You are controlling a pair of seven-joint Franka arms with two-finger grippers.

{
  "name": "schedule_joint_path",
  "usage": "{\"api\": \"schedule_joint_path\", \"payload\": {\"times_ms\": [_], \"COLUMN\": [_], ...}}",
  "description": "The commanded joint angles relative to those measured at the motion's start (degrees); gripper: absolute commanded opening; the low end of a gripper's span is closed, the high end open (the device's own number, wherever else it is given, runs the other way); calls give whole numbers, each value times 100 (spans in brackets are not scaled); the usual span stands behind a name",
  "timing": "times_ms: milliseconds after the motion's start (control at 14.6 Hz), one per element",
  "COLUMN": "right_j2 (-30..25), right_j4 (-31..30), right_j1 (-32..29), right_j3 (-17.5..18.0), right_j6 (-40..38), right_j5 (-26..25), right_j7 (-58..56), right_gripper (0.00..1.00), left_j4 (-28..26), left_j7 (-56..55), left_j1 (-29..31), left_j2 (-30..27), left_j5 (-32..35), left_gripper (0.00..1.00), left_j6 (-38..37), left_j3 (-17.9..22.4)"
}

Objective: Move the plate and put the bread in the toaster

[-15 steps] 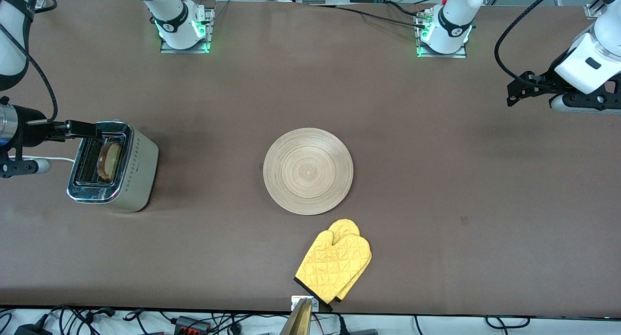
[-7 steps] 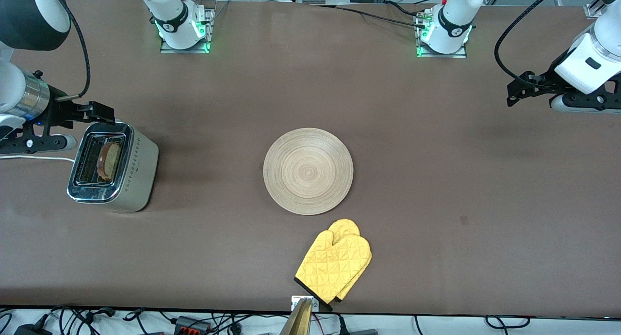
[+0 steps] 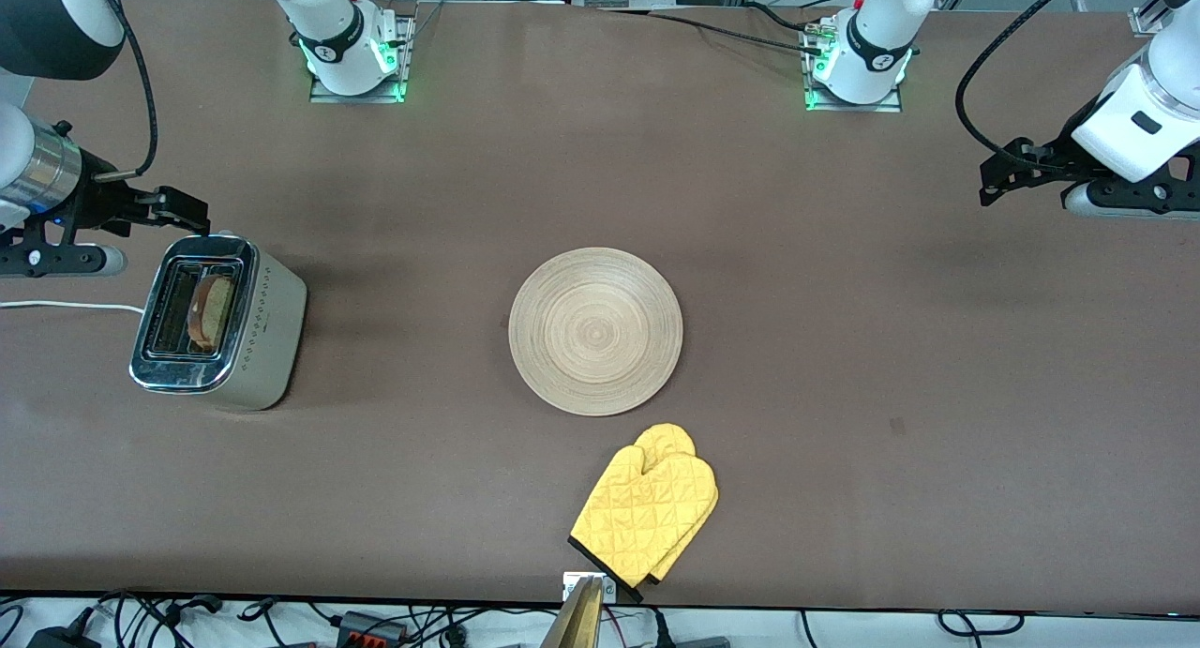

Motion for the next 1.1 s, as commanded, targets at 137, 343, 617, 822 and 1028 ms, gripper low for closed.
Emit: {"api": "schedule_joint_path", "payload": {"times_ms": [137, 343, 617, 822, 1028], "right_j2": [-255, -238, -203, -194, -194], "right_j4": [-232, -215, -180, -188, -197], "right_j1": [-51, -51, 45, 2, -25], "right_j3": [183, 279, 279, 262, 253], "right_j6": [276, 268, 206, 206, 223], "right_j5": [-34, -42, -34, -7, 2], "right_j7": [891, 821, 865, 821, 786], "right_gripper": [100, 100, 100, 100, 100], "left_j4": [99, 99, 99, 99, 99], "left_j7": [54, 63, 54, 54, 54], "left_j1": [18, 18, 18, 18, 18], "left_j2": [17, 17, 17, 17, 17], "left_j5": [99, 99, 99, 99, 99], "left_gripper": [100, 100, 100, 100, 100], "left_j6": [-107, -107, -98, -107, -107], "left_j3": [0, 0, 8, 8, 0]}}
